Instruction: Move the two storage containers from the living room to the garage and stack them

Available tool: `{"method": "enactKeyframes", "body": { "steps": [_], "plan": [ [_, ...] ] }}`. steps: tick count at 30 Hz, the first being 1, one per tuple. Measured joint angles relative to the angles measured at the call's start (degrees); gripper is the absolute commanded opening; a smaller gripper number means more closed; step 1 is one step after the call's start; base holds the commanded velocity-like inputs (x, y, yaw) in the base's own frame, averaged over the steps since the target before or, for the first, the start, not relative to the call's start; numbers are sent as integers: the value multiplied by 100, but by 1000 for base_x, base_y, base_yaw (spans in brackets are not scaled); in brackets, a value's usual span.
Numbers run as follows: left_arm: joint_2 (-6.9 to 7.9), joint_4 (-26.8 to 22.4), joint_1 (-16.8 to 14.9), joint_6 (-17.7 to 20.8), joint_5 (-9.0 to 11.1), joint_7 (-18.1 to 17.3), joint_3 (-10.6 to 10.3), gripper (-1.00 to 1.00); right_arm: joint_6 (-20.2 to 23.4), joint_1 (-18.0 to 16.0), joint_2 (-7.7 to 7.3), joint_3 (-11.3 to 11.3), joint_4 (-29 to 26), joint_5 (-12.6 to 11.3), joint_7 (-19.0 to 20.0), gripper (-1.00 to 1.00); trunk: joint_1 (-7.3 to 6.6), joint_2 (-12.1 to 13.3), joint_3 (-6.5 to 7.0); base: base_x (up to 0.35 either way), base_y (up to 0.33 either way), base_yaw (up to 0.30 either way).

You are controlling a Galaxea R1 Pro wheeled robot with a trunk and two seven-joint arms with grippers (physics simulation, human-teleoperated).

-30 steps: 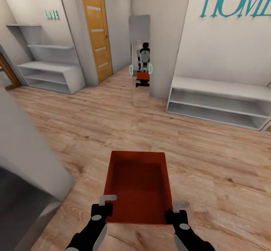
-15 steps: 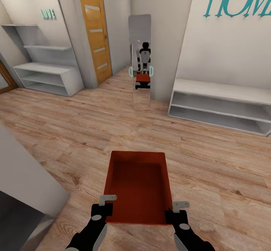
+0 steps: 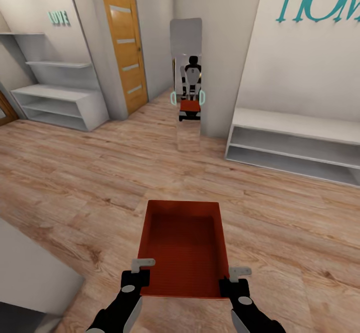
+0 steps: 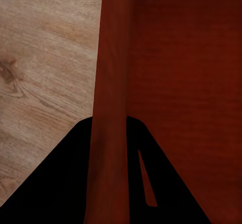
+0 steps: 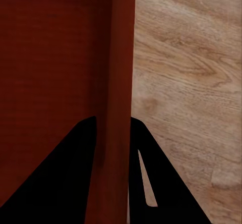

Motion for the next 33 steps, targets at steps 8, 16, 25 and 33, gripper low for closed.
{"method": "enactKeyframes", "body": {
  "steps": [8,16,25,33],
  "plan": [
    [0,1,0,0,2,0,1,-100,0,0,0,0,0,-1,-1,-100,0,0,0,336,0,0],
    [0,0,0,0,1,0,-1,-100,-1,0,0,1,0,-4,-3,-100,0,0,0,337,0,0],
    [0,-1,0,0,2,0,-1,-100,-1,0,0,0,0,-1,-2,-100,0,0,0,336,0,0],
    [0,0,0,0,4,1,-3,-100,-1,0,-1,1,0,-4,-1,-100,0,0,0,336,0,0]
  ]
}}
